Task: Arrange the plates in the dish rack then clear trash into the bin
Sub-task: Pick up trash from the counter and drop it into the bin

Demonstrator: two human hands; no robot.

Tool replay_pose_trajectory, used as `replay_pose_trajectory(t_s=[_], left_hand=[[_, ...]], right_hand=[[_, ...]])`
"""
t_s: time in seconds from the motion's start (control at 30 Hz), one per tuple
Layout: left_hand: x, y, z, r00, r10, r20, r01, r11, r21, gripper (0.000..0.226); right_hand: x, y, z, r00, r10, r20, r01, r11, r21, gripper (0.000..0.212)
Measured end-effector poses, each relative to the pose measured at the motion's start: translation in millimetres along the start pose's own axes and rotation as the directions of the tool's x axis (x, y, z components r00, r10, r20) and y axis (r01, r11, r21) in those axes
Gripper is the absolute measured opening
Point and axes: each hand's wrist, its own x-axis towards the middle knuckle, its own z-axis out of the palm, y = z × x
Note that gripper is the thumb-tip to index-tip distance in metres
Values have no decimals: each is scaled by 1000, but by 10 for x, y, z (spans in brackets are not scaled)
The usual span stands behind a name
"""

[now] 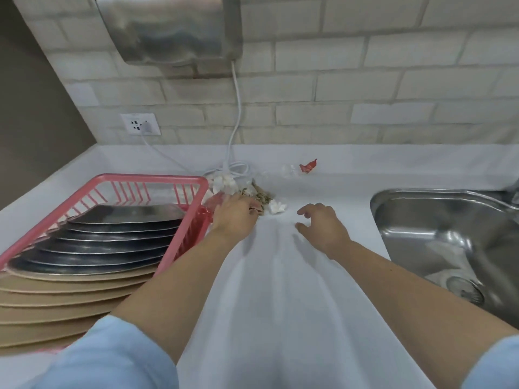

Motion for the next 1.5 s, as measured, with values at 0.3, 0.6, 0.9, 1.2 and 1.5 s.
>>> replay_pose_trajectory(t_s=[0.3,0.6,0.9,1.2,1.5], left_hand=[[464,-18,210,998,54,40,-52,997,-58,35],[661,97,390,998,55,10,-54,998,-41,47],[1027,263,324,983,106,-147,-113,993,-41,54],[1061,520,121,975,-165,149,218,581,-784,21],[716,518,-2,934,-242,263,281,43,-959,12]], right_hand=[[708,-38,226,996,-76,-53,74,996,-40,43],[1039,58,386,991,-120,-56,122,992,21,21],[1151,-158,29,941,-23,-337,240,748,619,33],[1116,-314,-347,937,8,-348,267,625,733,51],[770,-369,-122,1000,-21,12,6,700,714,57]])
